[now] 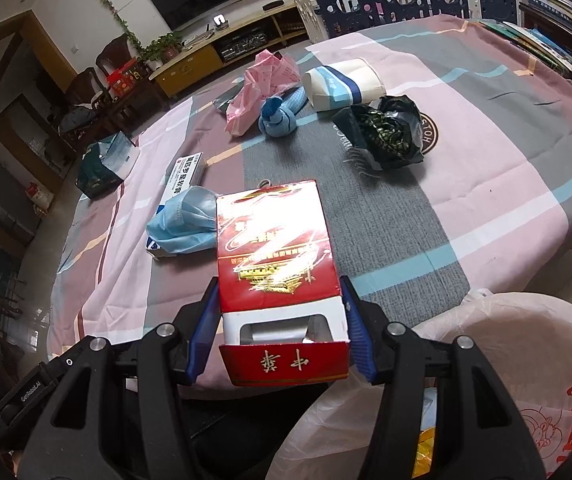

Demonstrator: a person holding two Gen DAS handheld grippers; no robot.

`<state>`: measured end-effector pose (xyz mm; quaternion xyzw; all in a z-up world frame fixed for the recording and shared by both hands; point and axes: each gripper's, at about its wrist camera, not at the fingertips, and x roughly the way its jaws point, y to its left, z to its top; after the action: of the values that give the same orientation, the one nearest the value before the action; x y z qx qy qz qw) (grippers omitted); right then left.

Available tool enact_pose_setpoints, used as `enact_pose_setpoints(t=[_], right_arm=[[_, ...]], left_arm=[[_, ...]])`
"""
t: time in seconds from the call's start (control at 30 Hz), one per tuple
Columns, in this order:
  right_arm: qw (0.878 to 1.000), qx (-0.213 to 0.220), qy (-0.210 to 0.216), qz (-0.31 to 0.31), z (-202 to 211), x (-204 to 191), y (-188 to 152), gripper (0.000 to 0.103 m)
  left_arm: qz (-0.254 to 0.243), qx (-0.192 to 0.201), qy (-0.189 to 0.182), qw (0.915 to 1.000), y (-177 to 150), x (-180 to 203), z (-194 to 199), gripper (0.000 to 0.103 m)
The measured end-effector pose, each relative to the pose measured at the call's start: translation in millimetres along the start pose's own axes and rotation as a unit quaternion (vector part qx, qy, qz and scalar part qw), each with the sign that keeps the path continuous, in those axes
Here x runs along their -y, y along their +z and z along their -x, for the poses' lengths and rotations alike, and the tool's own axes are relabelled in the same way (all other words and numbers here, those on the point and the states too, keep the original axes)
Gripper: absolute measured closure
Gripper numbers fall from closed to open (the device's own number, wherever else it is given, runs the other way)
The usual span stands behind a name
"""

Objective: Collect trash
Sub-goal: 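Lift the red cigarette box off the table with the right tool, then grasp the blue face mask with the left tool while the right tool holds the red box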

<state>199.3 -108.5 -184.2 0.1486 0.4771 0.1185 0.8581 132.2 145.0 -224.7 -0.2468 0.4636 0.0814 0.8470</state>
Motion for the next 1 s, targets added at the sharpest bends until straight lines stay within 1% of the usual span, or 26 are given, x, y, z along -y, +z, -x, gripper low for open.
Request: enact_pose_setpoints(t=[0.33,0.43,0.53,0.63,0.77,0.83,0.9,0.93,0.97,1.0], right_arm=[[1.0,0.005,0.003,-0.014,8.2,1.6,3.0,0.046],[1.0,0.024,0.011,-0.014,21.8,0.2,5.7,0.046],[0.999,0.043,0.008,-0.002,36.1,-1.3,6.9,0.046],[0.999,0.046,0.007,0.001,42.9,4.0,6.1,0.046],[0.999,0.048,0.001,-0.011,51.5,20.6,0.5,0.046],[0.999,0.045,-0.003,-0.022,54.1,30.4,-1.9,0.046],[0.998,0.042,-0.006,-0.036,57.0,42.4,-5.2,0.046],[0.998,0.04,-0.008,-0.044,58.6,48.7,-6.9,0.046],[0.998,0.04,-0.01,-0.047,60.8,52.8,-8.2,0.046],[0.998,0.041,-0.013,-0.051,62.9,56.7,-9.8,0.046]], left_arm=[[0.006,-0.003,0.001,1.0,1.5,-0.9,0.8,0.013],[-0.004,-0.003,0.002,1.0,6.3,5.2,-1.0,0.013],[-0.026,-0.007,0.001,0.9996,14.8,18.7,-7.1,0.013],[-0.052,0.005,-0.008,0.9986,28.5,39.5,-15.0,0.013],[-0.095,0.023,-0.026,0.9949,52.2,80.9,-29.3,0.013],[-0.146,0.023,-0.031,0.9886,61.5,110.2,-42.2,0.013],[-0.198,0.005,-0.025,0.9799,67.1,134.6,-61.6,0.013],[-0.216,-0.004,-0.01,0.9763,68.9,143.5,-73.8,0.016],[-0.222,-0.011,-0.003,0.9749,69.5,148.0,-82.5,0.029],[-0.223,-0.023,-0.005,0.9746,69.6,149.7,-90.3,0.042]])
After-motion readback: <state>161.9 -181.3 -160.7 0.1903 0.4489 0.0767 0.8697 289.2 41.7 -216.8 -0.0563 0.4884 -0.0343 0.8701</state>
